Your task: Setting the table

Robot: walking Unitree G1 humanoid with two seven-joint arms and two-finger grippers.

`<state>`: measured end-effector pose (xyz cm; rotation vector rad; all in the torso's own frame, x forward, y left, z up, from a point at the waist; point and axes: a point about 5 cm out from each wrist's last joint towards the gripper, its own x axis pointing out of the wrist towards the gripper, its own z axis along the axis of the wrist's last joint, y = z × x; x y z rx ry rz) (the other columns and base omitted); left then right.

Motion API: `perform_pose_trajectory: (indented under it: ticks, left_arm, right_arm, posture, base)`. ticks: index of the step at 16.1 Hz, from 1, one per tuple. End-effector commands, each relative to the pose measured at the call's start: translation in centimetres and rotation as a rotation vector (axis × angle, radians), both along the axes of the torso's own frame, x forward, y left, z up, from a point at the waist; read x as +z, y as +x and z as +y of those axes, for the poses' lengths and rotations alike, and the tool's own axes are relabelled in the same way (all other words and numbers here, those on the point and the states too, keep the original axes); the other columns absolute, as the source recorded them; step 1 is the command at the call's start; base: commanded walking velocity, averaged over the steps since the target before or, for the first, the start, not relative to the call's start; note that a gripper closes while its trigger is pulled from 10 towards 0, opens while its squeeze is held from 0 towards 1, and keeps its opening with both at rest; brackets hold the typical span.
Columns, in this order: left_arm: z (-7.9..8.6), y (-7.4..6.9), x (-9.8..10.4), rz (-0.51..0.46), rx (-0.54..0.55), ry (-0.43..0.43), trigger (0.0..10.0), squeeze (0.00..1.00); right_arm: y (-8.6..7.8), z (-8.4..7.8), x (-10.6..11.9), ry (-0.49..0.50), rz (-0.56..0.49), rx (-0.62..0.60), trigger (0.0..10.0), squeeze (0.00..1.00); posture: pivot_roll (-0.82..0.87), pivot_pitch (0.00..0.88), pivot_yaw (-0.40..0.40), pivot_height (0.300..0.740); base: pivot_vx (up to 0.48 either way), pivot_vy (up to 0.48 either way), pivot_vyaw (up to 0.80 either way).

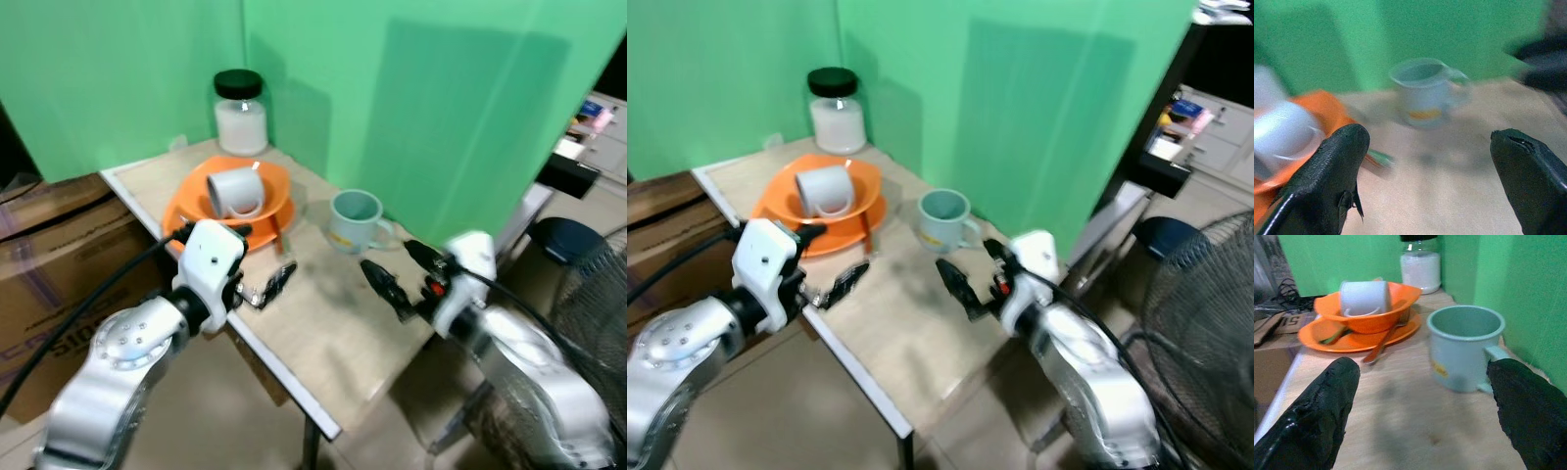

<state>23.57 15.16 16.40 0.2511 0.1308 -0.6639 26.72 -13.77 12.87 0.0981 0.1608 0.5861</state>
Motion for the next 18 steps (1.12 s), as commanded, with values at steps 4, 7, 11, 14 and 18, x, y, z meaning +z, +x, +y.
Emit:
perform_pose_trajectory:
  ticks: [4,7,11,14,18]
  left_arm:
    - [1.7,-1.4,-1.8,0.131,-0.076,0.052,10.0,0.77]
    - [2.1,-2.1,-1.9,0.155,-0.093,0.052,10.0,0.77]
    - [2.1,-2.1,-1.9,0.155,-0.093,0.052,10.0,0.77]
    - [2.1,-2.1,-1.9,0.155,-0.093,0.052,10.0,0.77]
    - [2.1,-2.1,-1.9,0.155,-0.093,0.052,10.0,0.77]
  right_arm:
    - [3.7,2.5,-1.4,-0.001,-0.016,0.034,10.0,1.00]
    - [5.9,3.3,-1.6,-0.004,-0.035,0.010,10.0,1.00]
    - [5.9,3.3,-1.6,-0.004,-0.035,0.010,10.0,1.00]
    - [5.9,3.3,-1.6,-0.004,-0.035,0.010,10.0,1.00]
    - [5.9,3.3,-1.6,-0.004,-0.035,0.010,10.0,1.00]
  posture:
    - [0.11,0.000,-0.031,0.740]
    - [0.12,0.000,-0.040,0.740]
    - [0.12,0.000,-0.040,0.740]
    - [0.12,0.000,-0.040,0.740]
    - [0.12,0.000,-0.040,0.740]
  base:
    - [0.000,0.000,0.00]
    - [0.000,0.000,0.00]
    - [0.000,0.000,0.00]
    - [0.000,0.000,0.00]
    - [0.000,0.000,0.00]
